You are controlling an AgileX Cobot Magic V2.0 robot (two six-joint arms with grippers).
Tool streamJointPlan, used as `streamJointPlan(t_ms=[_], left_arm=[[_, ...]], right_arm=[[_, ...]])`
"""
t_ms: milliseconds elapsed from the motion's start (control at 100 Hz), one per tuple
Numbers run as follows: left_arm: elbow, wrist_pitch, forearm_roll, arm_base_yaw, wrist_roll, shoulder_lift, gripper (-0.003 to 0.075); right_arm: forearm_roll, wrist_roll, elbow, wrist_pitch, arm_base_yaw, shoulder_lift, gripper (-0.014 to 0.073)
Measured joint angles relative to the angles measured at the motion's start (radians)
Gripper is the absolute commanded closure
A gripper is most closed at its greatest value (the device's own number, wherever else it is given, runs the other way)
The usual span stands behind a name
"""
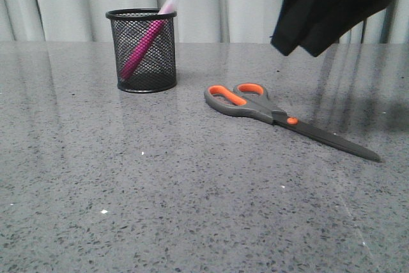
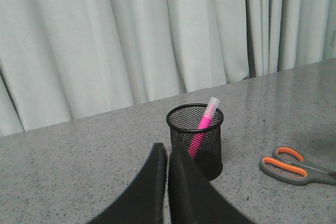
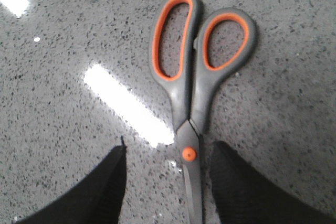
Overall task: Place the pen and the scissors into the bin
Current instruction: 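Lower the right gripper and grasp the scissors at the pivot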
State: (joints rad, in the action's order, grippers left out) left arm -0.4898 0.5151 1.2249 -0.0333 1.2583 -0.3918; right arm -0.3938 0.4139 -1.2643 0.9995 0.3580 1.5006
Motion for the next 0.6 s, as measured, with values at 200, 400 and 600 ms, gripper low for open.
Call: streamJointPlan(t_ms=[200, 400, 600], left_arm=[[0.000, -0.002, 0.002, 0.000, 0.000, 0.000, 0.0742], [0.000, -0.002, 0.002, 0.000, 0.000, 0.000, 0.0742], [0.000, -0.002, 0.002, 0.000, 0.000, 0.000, 0.0742]], right_arm=[[0.175, -0.139, -0.120, 0.067, 0.092, 0.108, 0.0265], [0.282, -0.202, -0.164, 0.111, 0.140, 0.160, 0.0265], [0.288, -0.206, -0.166, 0.113, 0.142, 0.188, 0.0265]])
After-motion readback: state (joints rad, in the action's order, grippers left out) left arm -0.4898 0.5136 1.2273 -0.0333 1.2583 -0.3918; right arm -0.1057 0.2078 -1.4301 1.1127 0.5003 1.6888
